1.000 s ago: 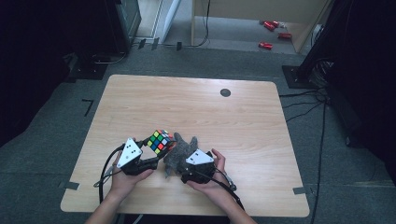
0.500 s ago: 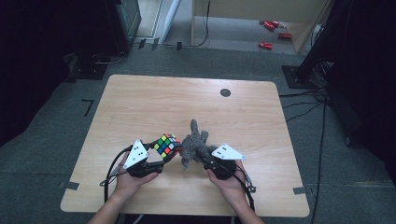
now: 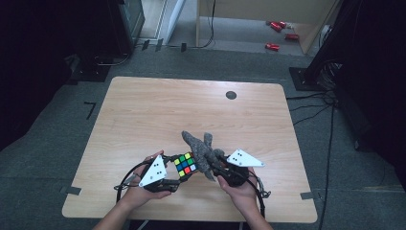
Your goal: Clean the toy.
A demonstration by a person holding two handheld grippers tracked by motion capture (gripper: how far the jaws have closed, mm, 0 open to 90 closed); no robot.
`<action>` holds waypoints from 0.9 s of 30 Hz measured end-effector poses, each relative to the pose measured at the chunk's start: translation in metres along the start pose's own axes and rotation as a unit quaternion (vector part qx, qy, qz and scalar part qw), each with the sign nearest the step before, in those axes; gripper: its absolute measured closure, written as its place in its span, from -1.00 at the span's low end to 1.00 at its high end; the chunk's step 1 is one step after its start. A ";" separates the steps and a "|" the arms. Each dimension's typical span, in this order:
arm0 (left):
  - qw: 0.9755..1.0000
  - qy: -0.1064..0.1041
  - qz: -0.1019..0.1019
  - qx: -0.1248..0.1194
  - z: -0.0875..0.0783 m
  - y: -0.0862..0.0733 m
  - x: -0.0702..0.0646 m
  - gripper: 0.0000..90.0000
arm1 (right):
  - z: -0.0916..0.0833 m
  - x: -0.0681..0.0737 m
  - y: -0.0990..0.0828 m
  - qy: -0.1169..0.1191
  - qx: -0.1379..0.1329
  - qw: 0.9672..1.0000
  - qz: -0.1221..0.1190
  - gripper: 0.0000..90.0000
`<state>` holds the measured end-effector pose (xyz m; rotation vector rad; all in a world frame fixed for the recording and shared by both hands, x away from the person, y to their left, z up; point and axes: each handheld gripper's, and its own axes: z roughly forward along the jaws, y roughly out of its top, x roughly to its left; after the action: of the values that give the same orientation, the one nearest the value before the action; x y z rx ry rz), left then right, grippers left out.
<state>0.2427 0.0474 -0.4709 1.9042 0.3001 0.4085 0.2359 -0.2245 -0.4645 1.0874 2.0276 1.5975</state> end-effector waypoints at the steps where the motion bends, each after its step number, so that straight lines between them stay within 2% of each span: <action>1: 1.000 0.001 0.000 0.002 0.001 0.000 0.000 -0.21 | 0.000 -0.001 0.000 -0.002 0.002 1.000 0.002 0.59; 3: 1.000 0.006 -0.002 0.013 0.004 -0.001 0.001 -0.21 | -0.002 -0.001 0.001 -0.003 0.002 1.000 0.000 0.60; 6: 1.000 0.011 0.006 0.027 0.009 -0.004 -0.001 -0.21 | -0.006 0.007 0.006 0.007 -0.013 1.000 -0.009 0.60; 9: 1.000 0.006 0.008 0.016 0.007 -0.001 -0.004 -0.21 | -0.009 0.015 0.012 0.002 -0.021 1.000 -0.019 0.60; 11: 1.000 0.002 0.008 0.004 0.004 0.002 -0.004 -0.21 | -0.009 0.012 0.011 0.003 -0.023 1.000 -0.005 0.60; 13: 1.000 0.002 0.001 -0.006 0.001 0.004 -0.003 -0.21 | -0.005 0.006 0.005 -0.009 -0.012 1.000 0.001 0.60; 17: 1.000 0.018 -0.004 0.002 0.000 0.002 0.002 -0.21 | -0.001 0.002 -0.003 -0.018 0.010 1.000 0.003 0.60; 19: 1.000 0.025 -0.008 0.010 0.002 0.000 0.004 -0.21 | -0.003 0.006 0.001 -0.011 0.001 1.000 -0.001 0.60; 21: 1.000 0.023 -0.009 0.014 0.004 0.000 0.003 -0.21 | -0.007 0.013 0.007 -0.003 -0.012 1.000 -0.015 0.60; 23: 1.000 0.017 -0.003 0.011 0.005 0.003 -0.002 -0.21 | -0.010 0.017 0.011 -0.009 -0.019 1.000 -0.024 0.60; 24: 1.000 0.017 0.001 0.011 0.006 0.005 -0.005 -0.21 | -0.011 0.016 0.011 -0.010 -0.021 1.000 -0.016 0.60; 27: 1.000 0.007 -0.003 0.004 0.004 0.008 -0.006 -0.21 | -0.009 0.005 0.007 -0.003 -0.021 0.999 0.026 0.60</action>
<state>0.2391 0.0385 -0.4657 1.9072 0.3181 0.4177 0.2289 -0.2267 -0.4545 1.1362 1.9673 1.6521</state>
